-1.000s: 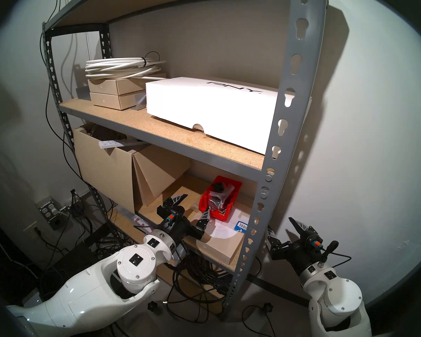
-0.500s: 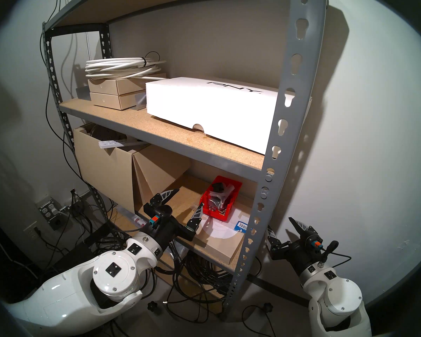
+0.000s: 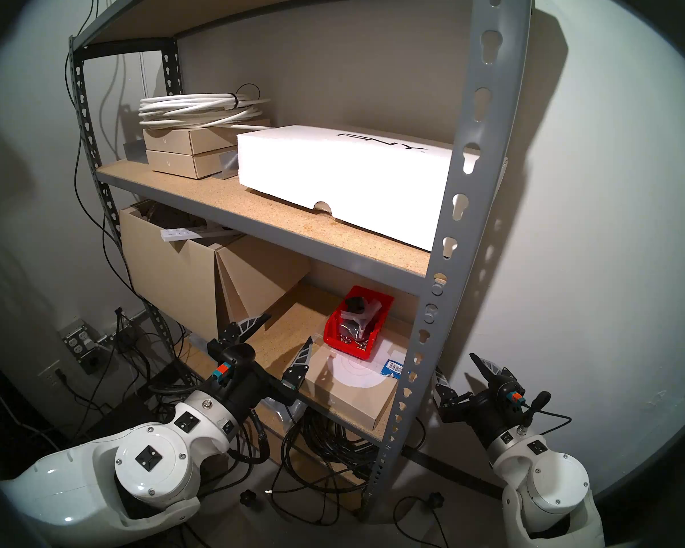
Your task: Organize the rack shelf by putting things into a case
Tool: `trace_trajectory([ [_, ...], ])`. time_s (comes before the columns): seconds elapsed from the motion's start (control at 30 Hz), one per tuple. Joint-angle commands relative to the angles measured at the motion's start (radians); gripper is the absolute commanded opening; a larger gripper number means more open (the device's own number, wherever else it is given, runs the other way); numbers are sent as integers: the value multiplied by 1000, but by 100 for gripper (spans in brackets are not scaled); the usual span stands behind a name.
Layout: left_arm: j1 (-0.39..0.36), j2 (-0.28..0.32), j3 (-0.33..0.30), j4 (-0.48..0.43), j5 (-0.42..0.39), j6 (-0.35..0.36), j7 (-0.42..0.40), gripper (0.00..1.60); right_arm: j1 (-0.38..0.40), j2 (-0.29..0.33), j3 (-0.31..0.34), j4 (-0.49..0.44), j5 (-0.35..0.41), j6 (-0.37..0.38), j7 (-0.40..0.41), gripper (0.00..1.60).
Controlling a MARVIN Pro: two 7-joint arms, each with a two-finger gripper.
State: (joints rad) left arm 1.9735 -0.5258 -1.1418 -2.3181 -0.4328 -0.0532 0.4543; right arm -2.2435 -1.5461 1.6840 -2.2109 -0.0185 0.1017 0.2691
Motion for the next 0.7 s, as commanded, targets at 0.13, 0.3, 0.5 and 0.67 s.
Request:
trace_trajectory([
  [0.13,36,37,-20,-23,0,-35,12,160,5,1,2,-25,-3,-9,-2,160],
  [0.3,36,40,-21,-19,-13,-54,5,160,5,1,2,-25,-3,-9,-1,160],
  [0.5,36,44,-19,-19,-15,-58,7,160,5,1,2,-25,-3,-9,-1,160],
  [0.67,36,46,-19,-19,-16,-60,7,160,5,1,2,-25,-3,-9,-1,160],
])
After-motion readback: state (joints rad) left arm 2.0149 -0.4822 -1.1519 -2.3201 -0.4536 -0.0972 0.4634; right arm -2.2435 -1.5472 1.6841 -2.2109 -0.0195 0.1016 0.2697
